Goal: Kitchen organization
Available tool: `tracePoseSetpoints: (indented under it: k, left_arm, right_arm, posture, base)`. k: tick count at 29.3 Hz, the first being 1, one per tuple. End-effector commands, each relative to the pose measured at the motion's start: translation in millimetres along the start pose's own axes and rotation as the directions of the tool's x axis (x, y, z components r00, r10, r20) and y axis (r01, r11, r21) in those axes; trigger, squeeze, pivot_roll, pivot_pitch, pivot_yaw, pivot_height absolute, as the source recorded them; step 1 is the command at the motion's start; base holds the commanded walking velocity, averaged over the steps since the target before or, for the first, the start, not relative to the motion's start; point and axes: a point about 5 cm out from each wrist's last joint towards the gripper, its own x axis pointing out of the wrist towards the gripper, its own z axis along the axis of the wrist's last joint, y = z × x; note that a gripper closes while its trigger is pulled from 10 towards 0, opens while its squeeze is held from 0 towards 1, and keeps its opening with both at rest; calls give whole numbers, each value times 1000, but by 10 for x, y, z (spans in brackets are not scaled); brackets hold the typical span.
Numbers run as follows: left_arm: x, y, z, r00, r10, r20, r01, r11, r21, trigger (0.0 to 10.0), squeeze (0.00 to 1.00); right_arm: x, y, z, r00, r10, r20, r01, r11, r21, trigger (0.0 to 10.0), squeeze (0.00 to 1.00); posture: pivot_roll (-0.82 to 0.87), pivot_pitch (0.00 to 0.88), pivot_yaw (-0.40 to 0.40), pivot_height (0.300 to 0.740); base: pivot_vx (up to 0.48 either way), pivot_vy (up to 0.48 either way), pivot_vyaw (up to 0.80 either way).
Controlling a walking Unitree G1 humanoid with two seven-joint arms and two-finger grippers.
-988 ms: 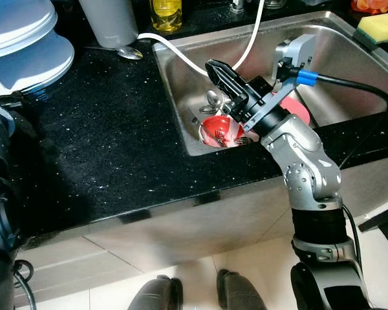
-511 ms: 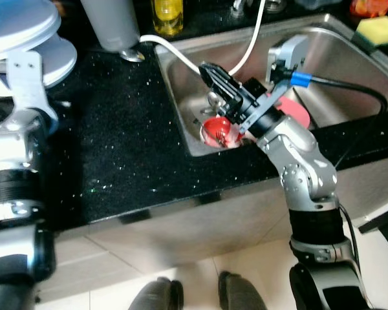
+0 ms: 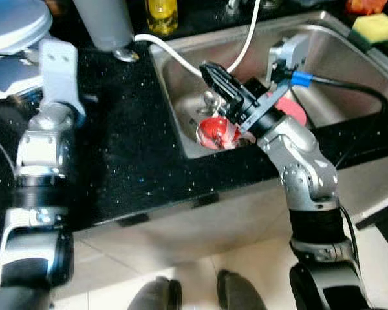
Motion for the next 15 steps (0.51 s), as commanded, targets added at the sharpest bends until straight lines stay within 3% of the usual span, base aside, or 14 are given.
tracePoseSetpoints:
  k: [1, 5, 8, 11, 15]
  left_arm:
    - [22, 122, -31, 998, 53, -17, -53, 999, 5, 10000, 0]
    - [179, 458, 24, 981, 191, -30, -191, 982, -9, 10000, 0]
    - [191, 504, 42, 978, 207, -27, -207, 978, -9, 10000, 0]
    - [196, 703, 105, 962, 273, -9, -273, 962, 1, 10000, 0]
    - [184, 806, 128, 953, 301, -4, -301, 953, 6, 10000, 0]
  right_arm:
    - [9, 19, 18, 1000, 7, 5, -7, 1000, 1, 10000, 0]
    - [133, -156, 4, 989, -129, -73, 122, 989, -85, 10000, 0]
    - [165, -174, 5, 987, -139, -81, 131, 987, -92, 10000, 0]
    - [323, -99, 13, 991, -109, -77, 104, 992, -72, 10000, 0]
    - [429, -37, -15, 993, -91, -78, 86, 995, -59, 10000, 0]
  posture:
    - [-23, 171, 98, 740]
    - [-58, 236, 110, 740]
    - [-61, 248, 114, 740]
    - [-53, 287, 113, 740]
    - [-38, 302, 104, 740]
  base:
    - [0, 0, 0]
    - [0, 0, 0]
    - [0, 0, 0]
    - [0, 0, 0]
    - [0, 0, 0]
